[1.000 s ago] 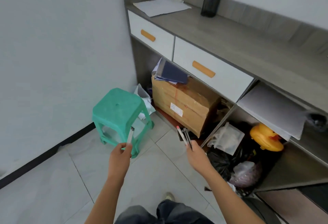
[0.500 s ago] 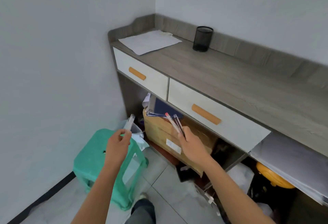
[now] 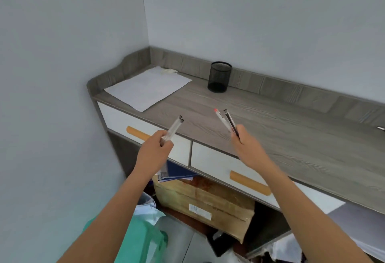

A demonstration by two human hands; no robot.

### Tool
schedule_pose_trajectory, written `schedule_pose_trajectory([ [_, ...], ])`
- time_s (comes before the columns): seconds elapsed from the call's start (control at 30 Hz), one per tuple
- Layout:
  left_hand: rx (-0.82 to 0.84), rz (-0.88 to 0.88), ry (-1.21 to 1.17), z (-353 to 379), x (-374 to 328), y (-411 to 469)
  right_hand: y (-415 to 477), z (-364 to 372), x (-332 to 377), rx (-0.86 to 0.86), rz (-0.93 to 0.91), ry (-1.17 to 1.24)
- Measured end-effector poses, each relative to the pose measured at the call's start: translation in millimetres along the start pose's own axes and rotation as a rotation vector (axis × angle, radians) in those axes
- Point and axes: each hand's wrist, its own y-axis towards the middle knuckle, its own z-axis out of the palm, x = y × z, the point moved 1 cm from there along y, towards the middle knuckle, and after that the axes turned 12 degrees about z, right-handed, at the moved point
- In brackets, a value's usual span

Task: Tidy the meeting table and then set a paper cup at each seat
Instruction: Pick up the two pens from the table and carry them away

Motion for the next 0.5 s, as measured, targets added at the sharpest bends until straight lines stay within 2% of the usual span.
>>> schedule_pose_trajectory([
  [0.3,0.058,0.146,0.152,19,-31,117,107,-68,-23,-0.182,0.055,-0.063],
  [0.5,0.119,0.293,0.368,47,-67,208,167,-103,-26,-0.178,0.029,-0.167],
])
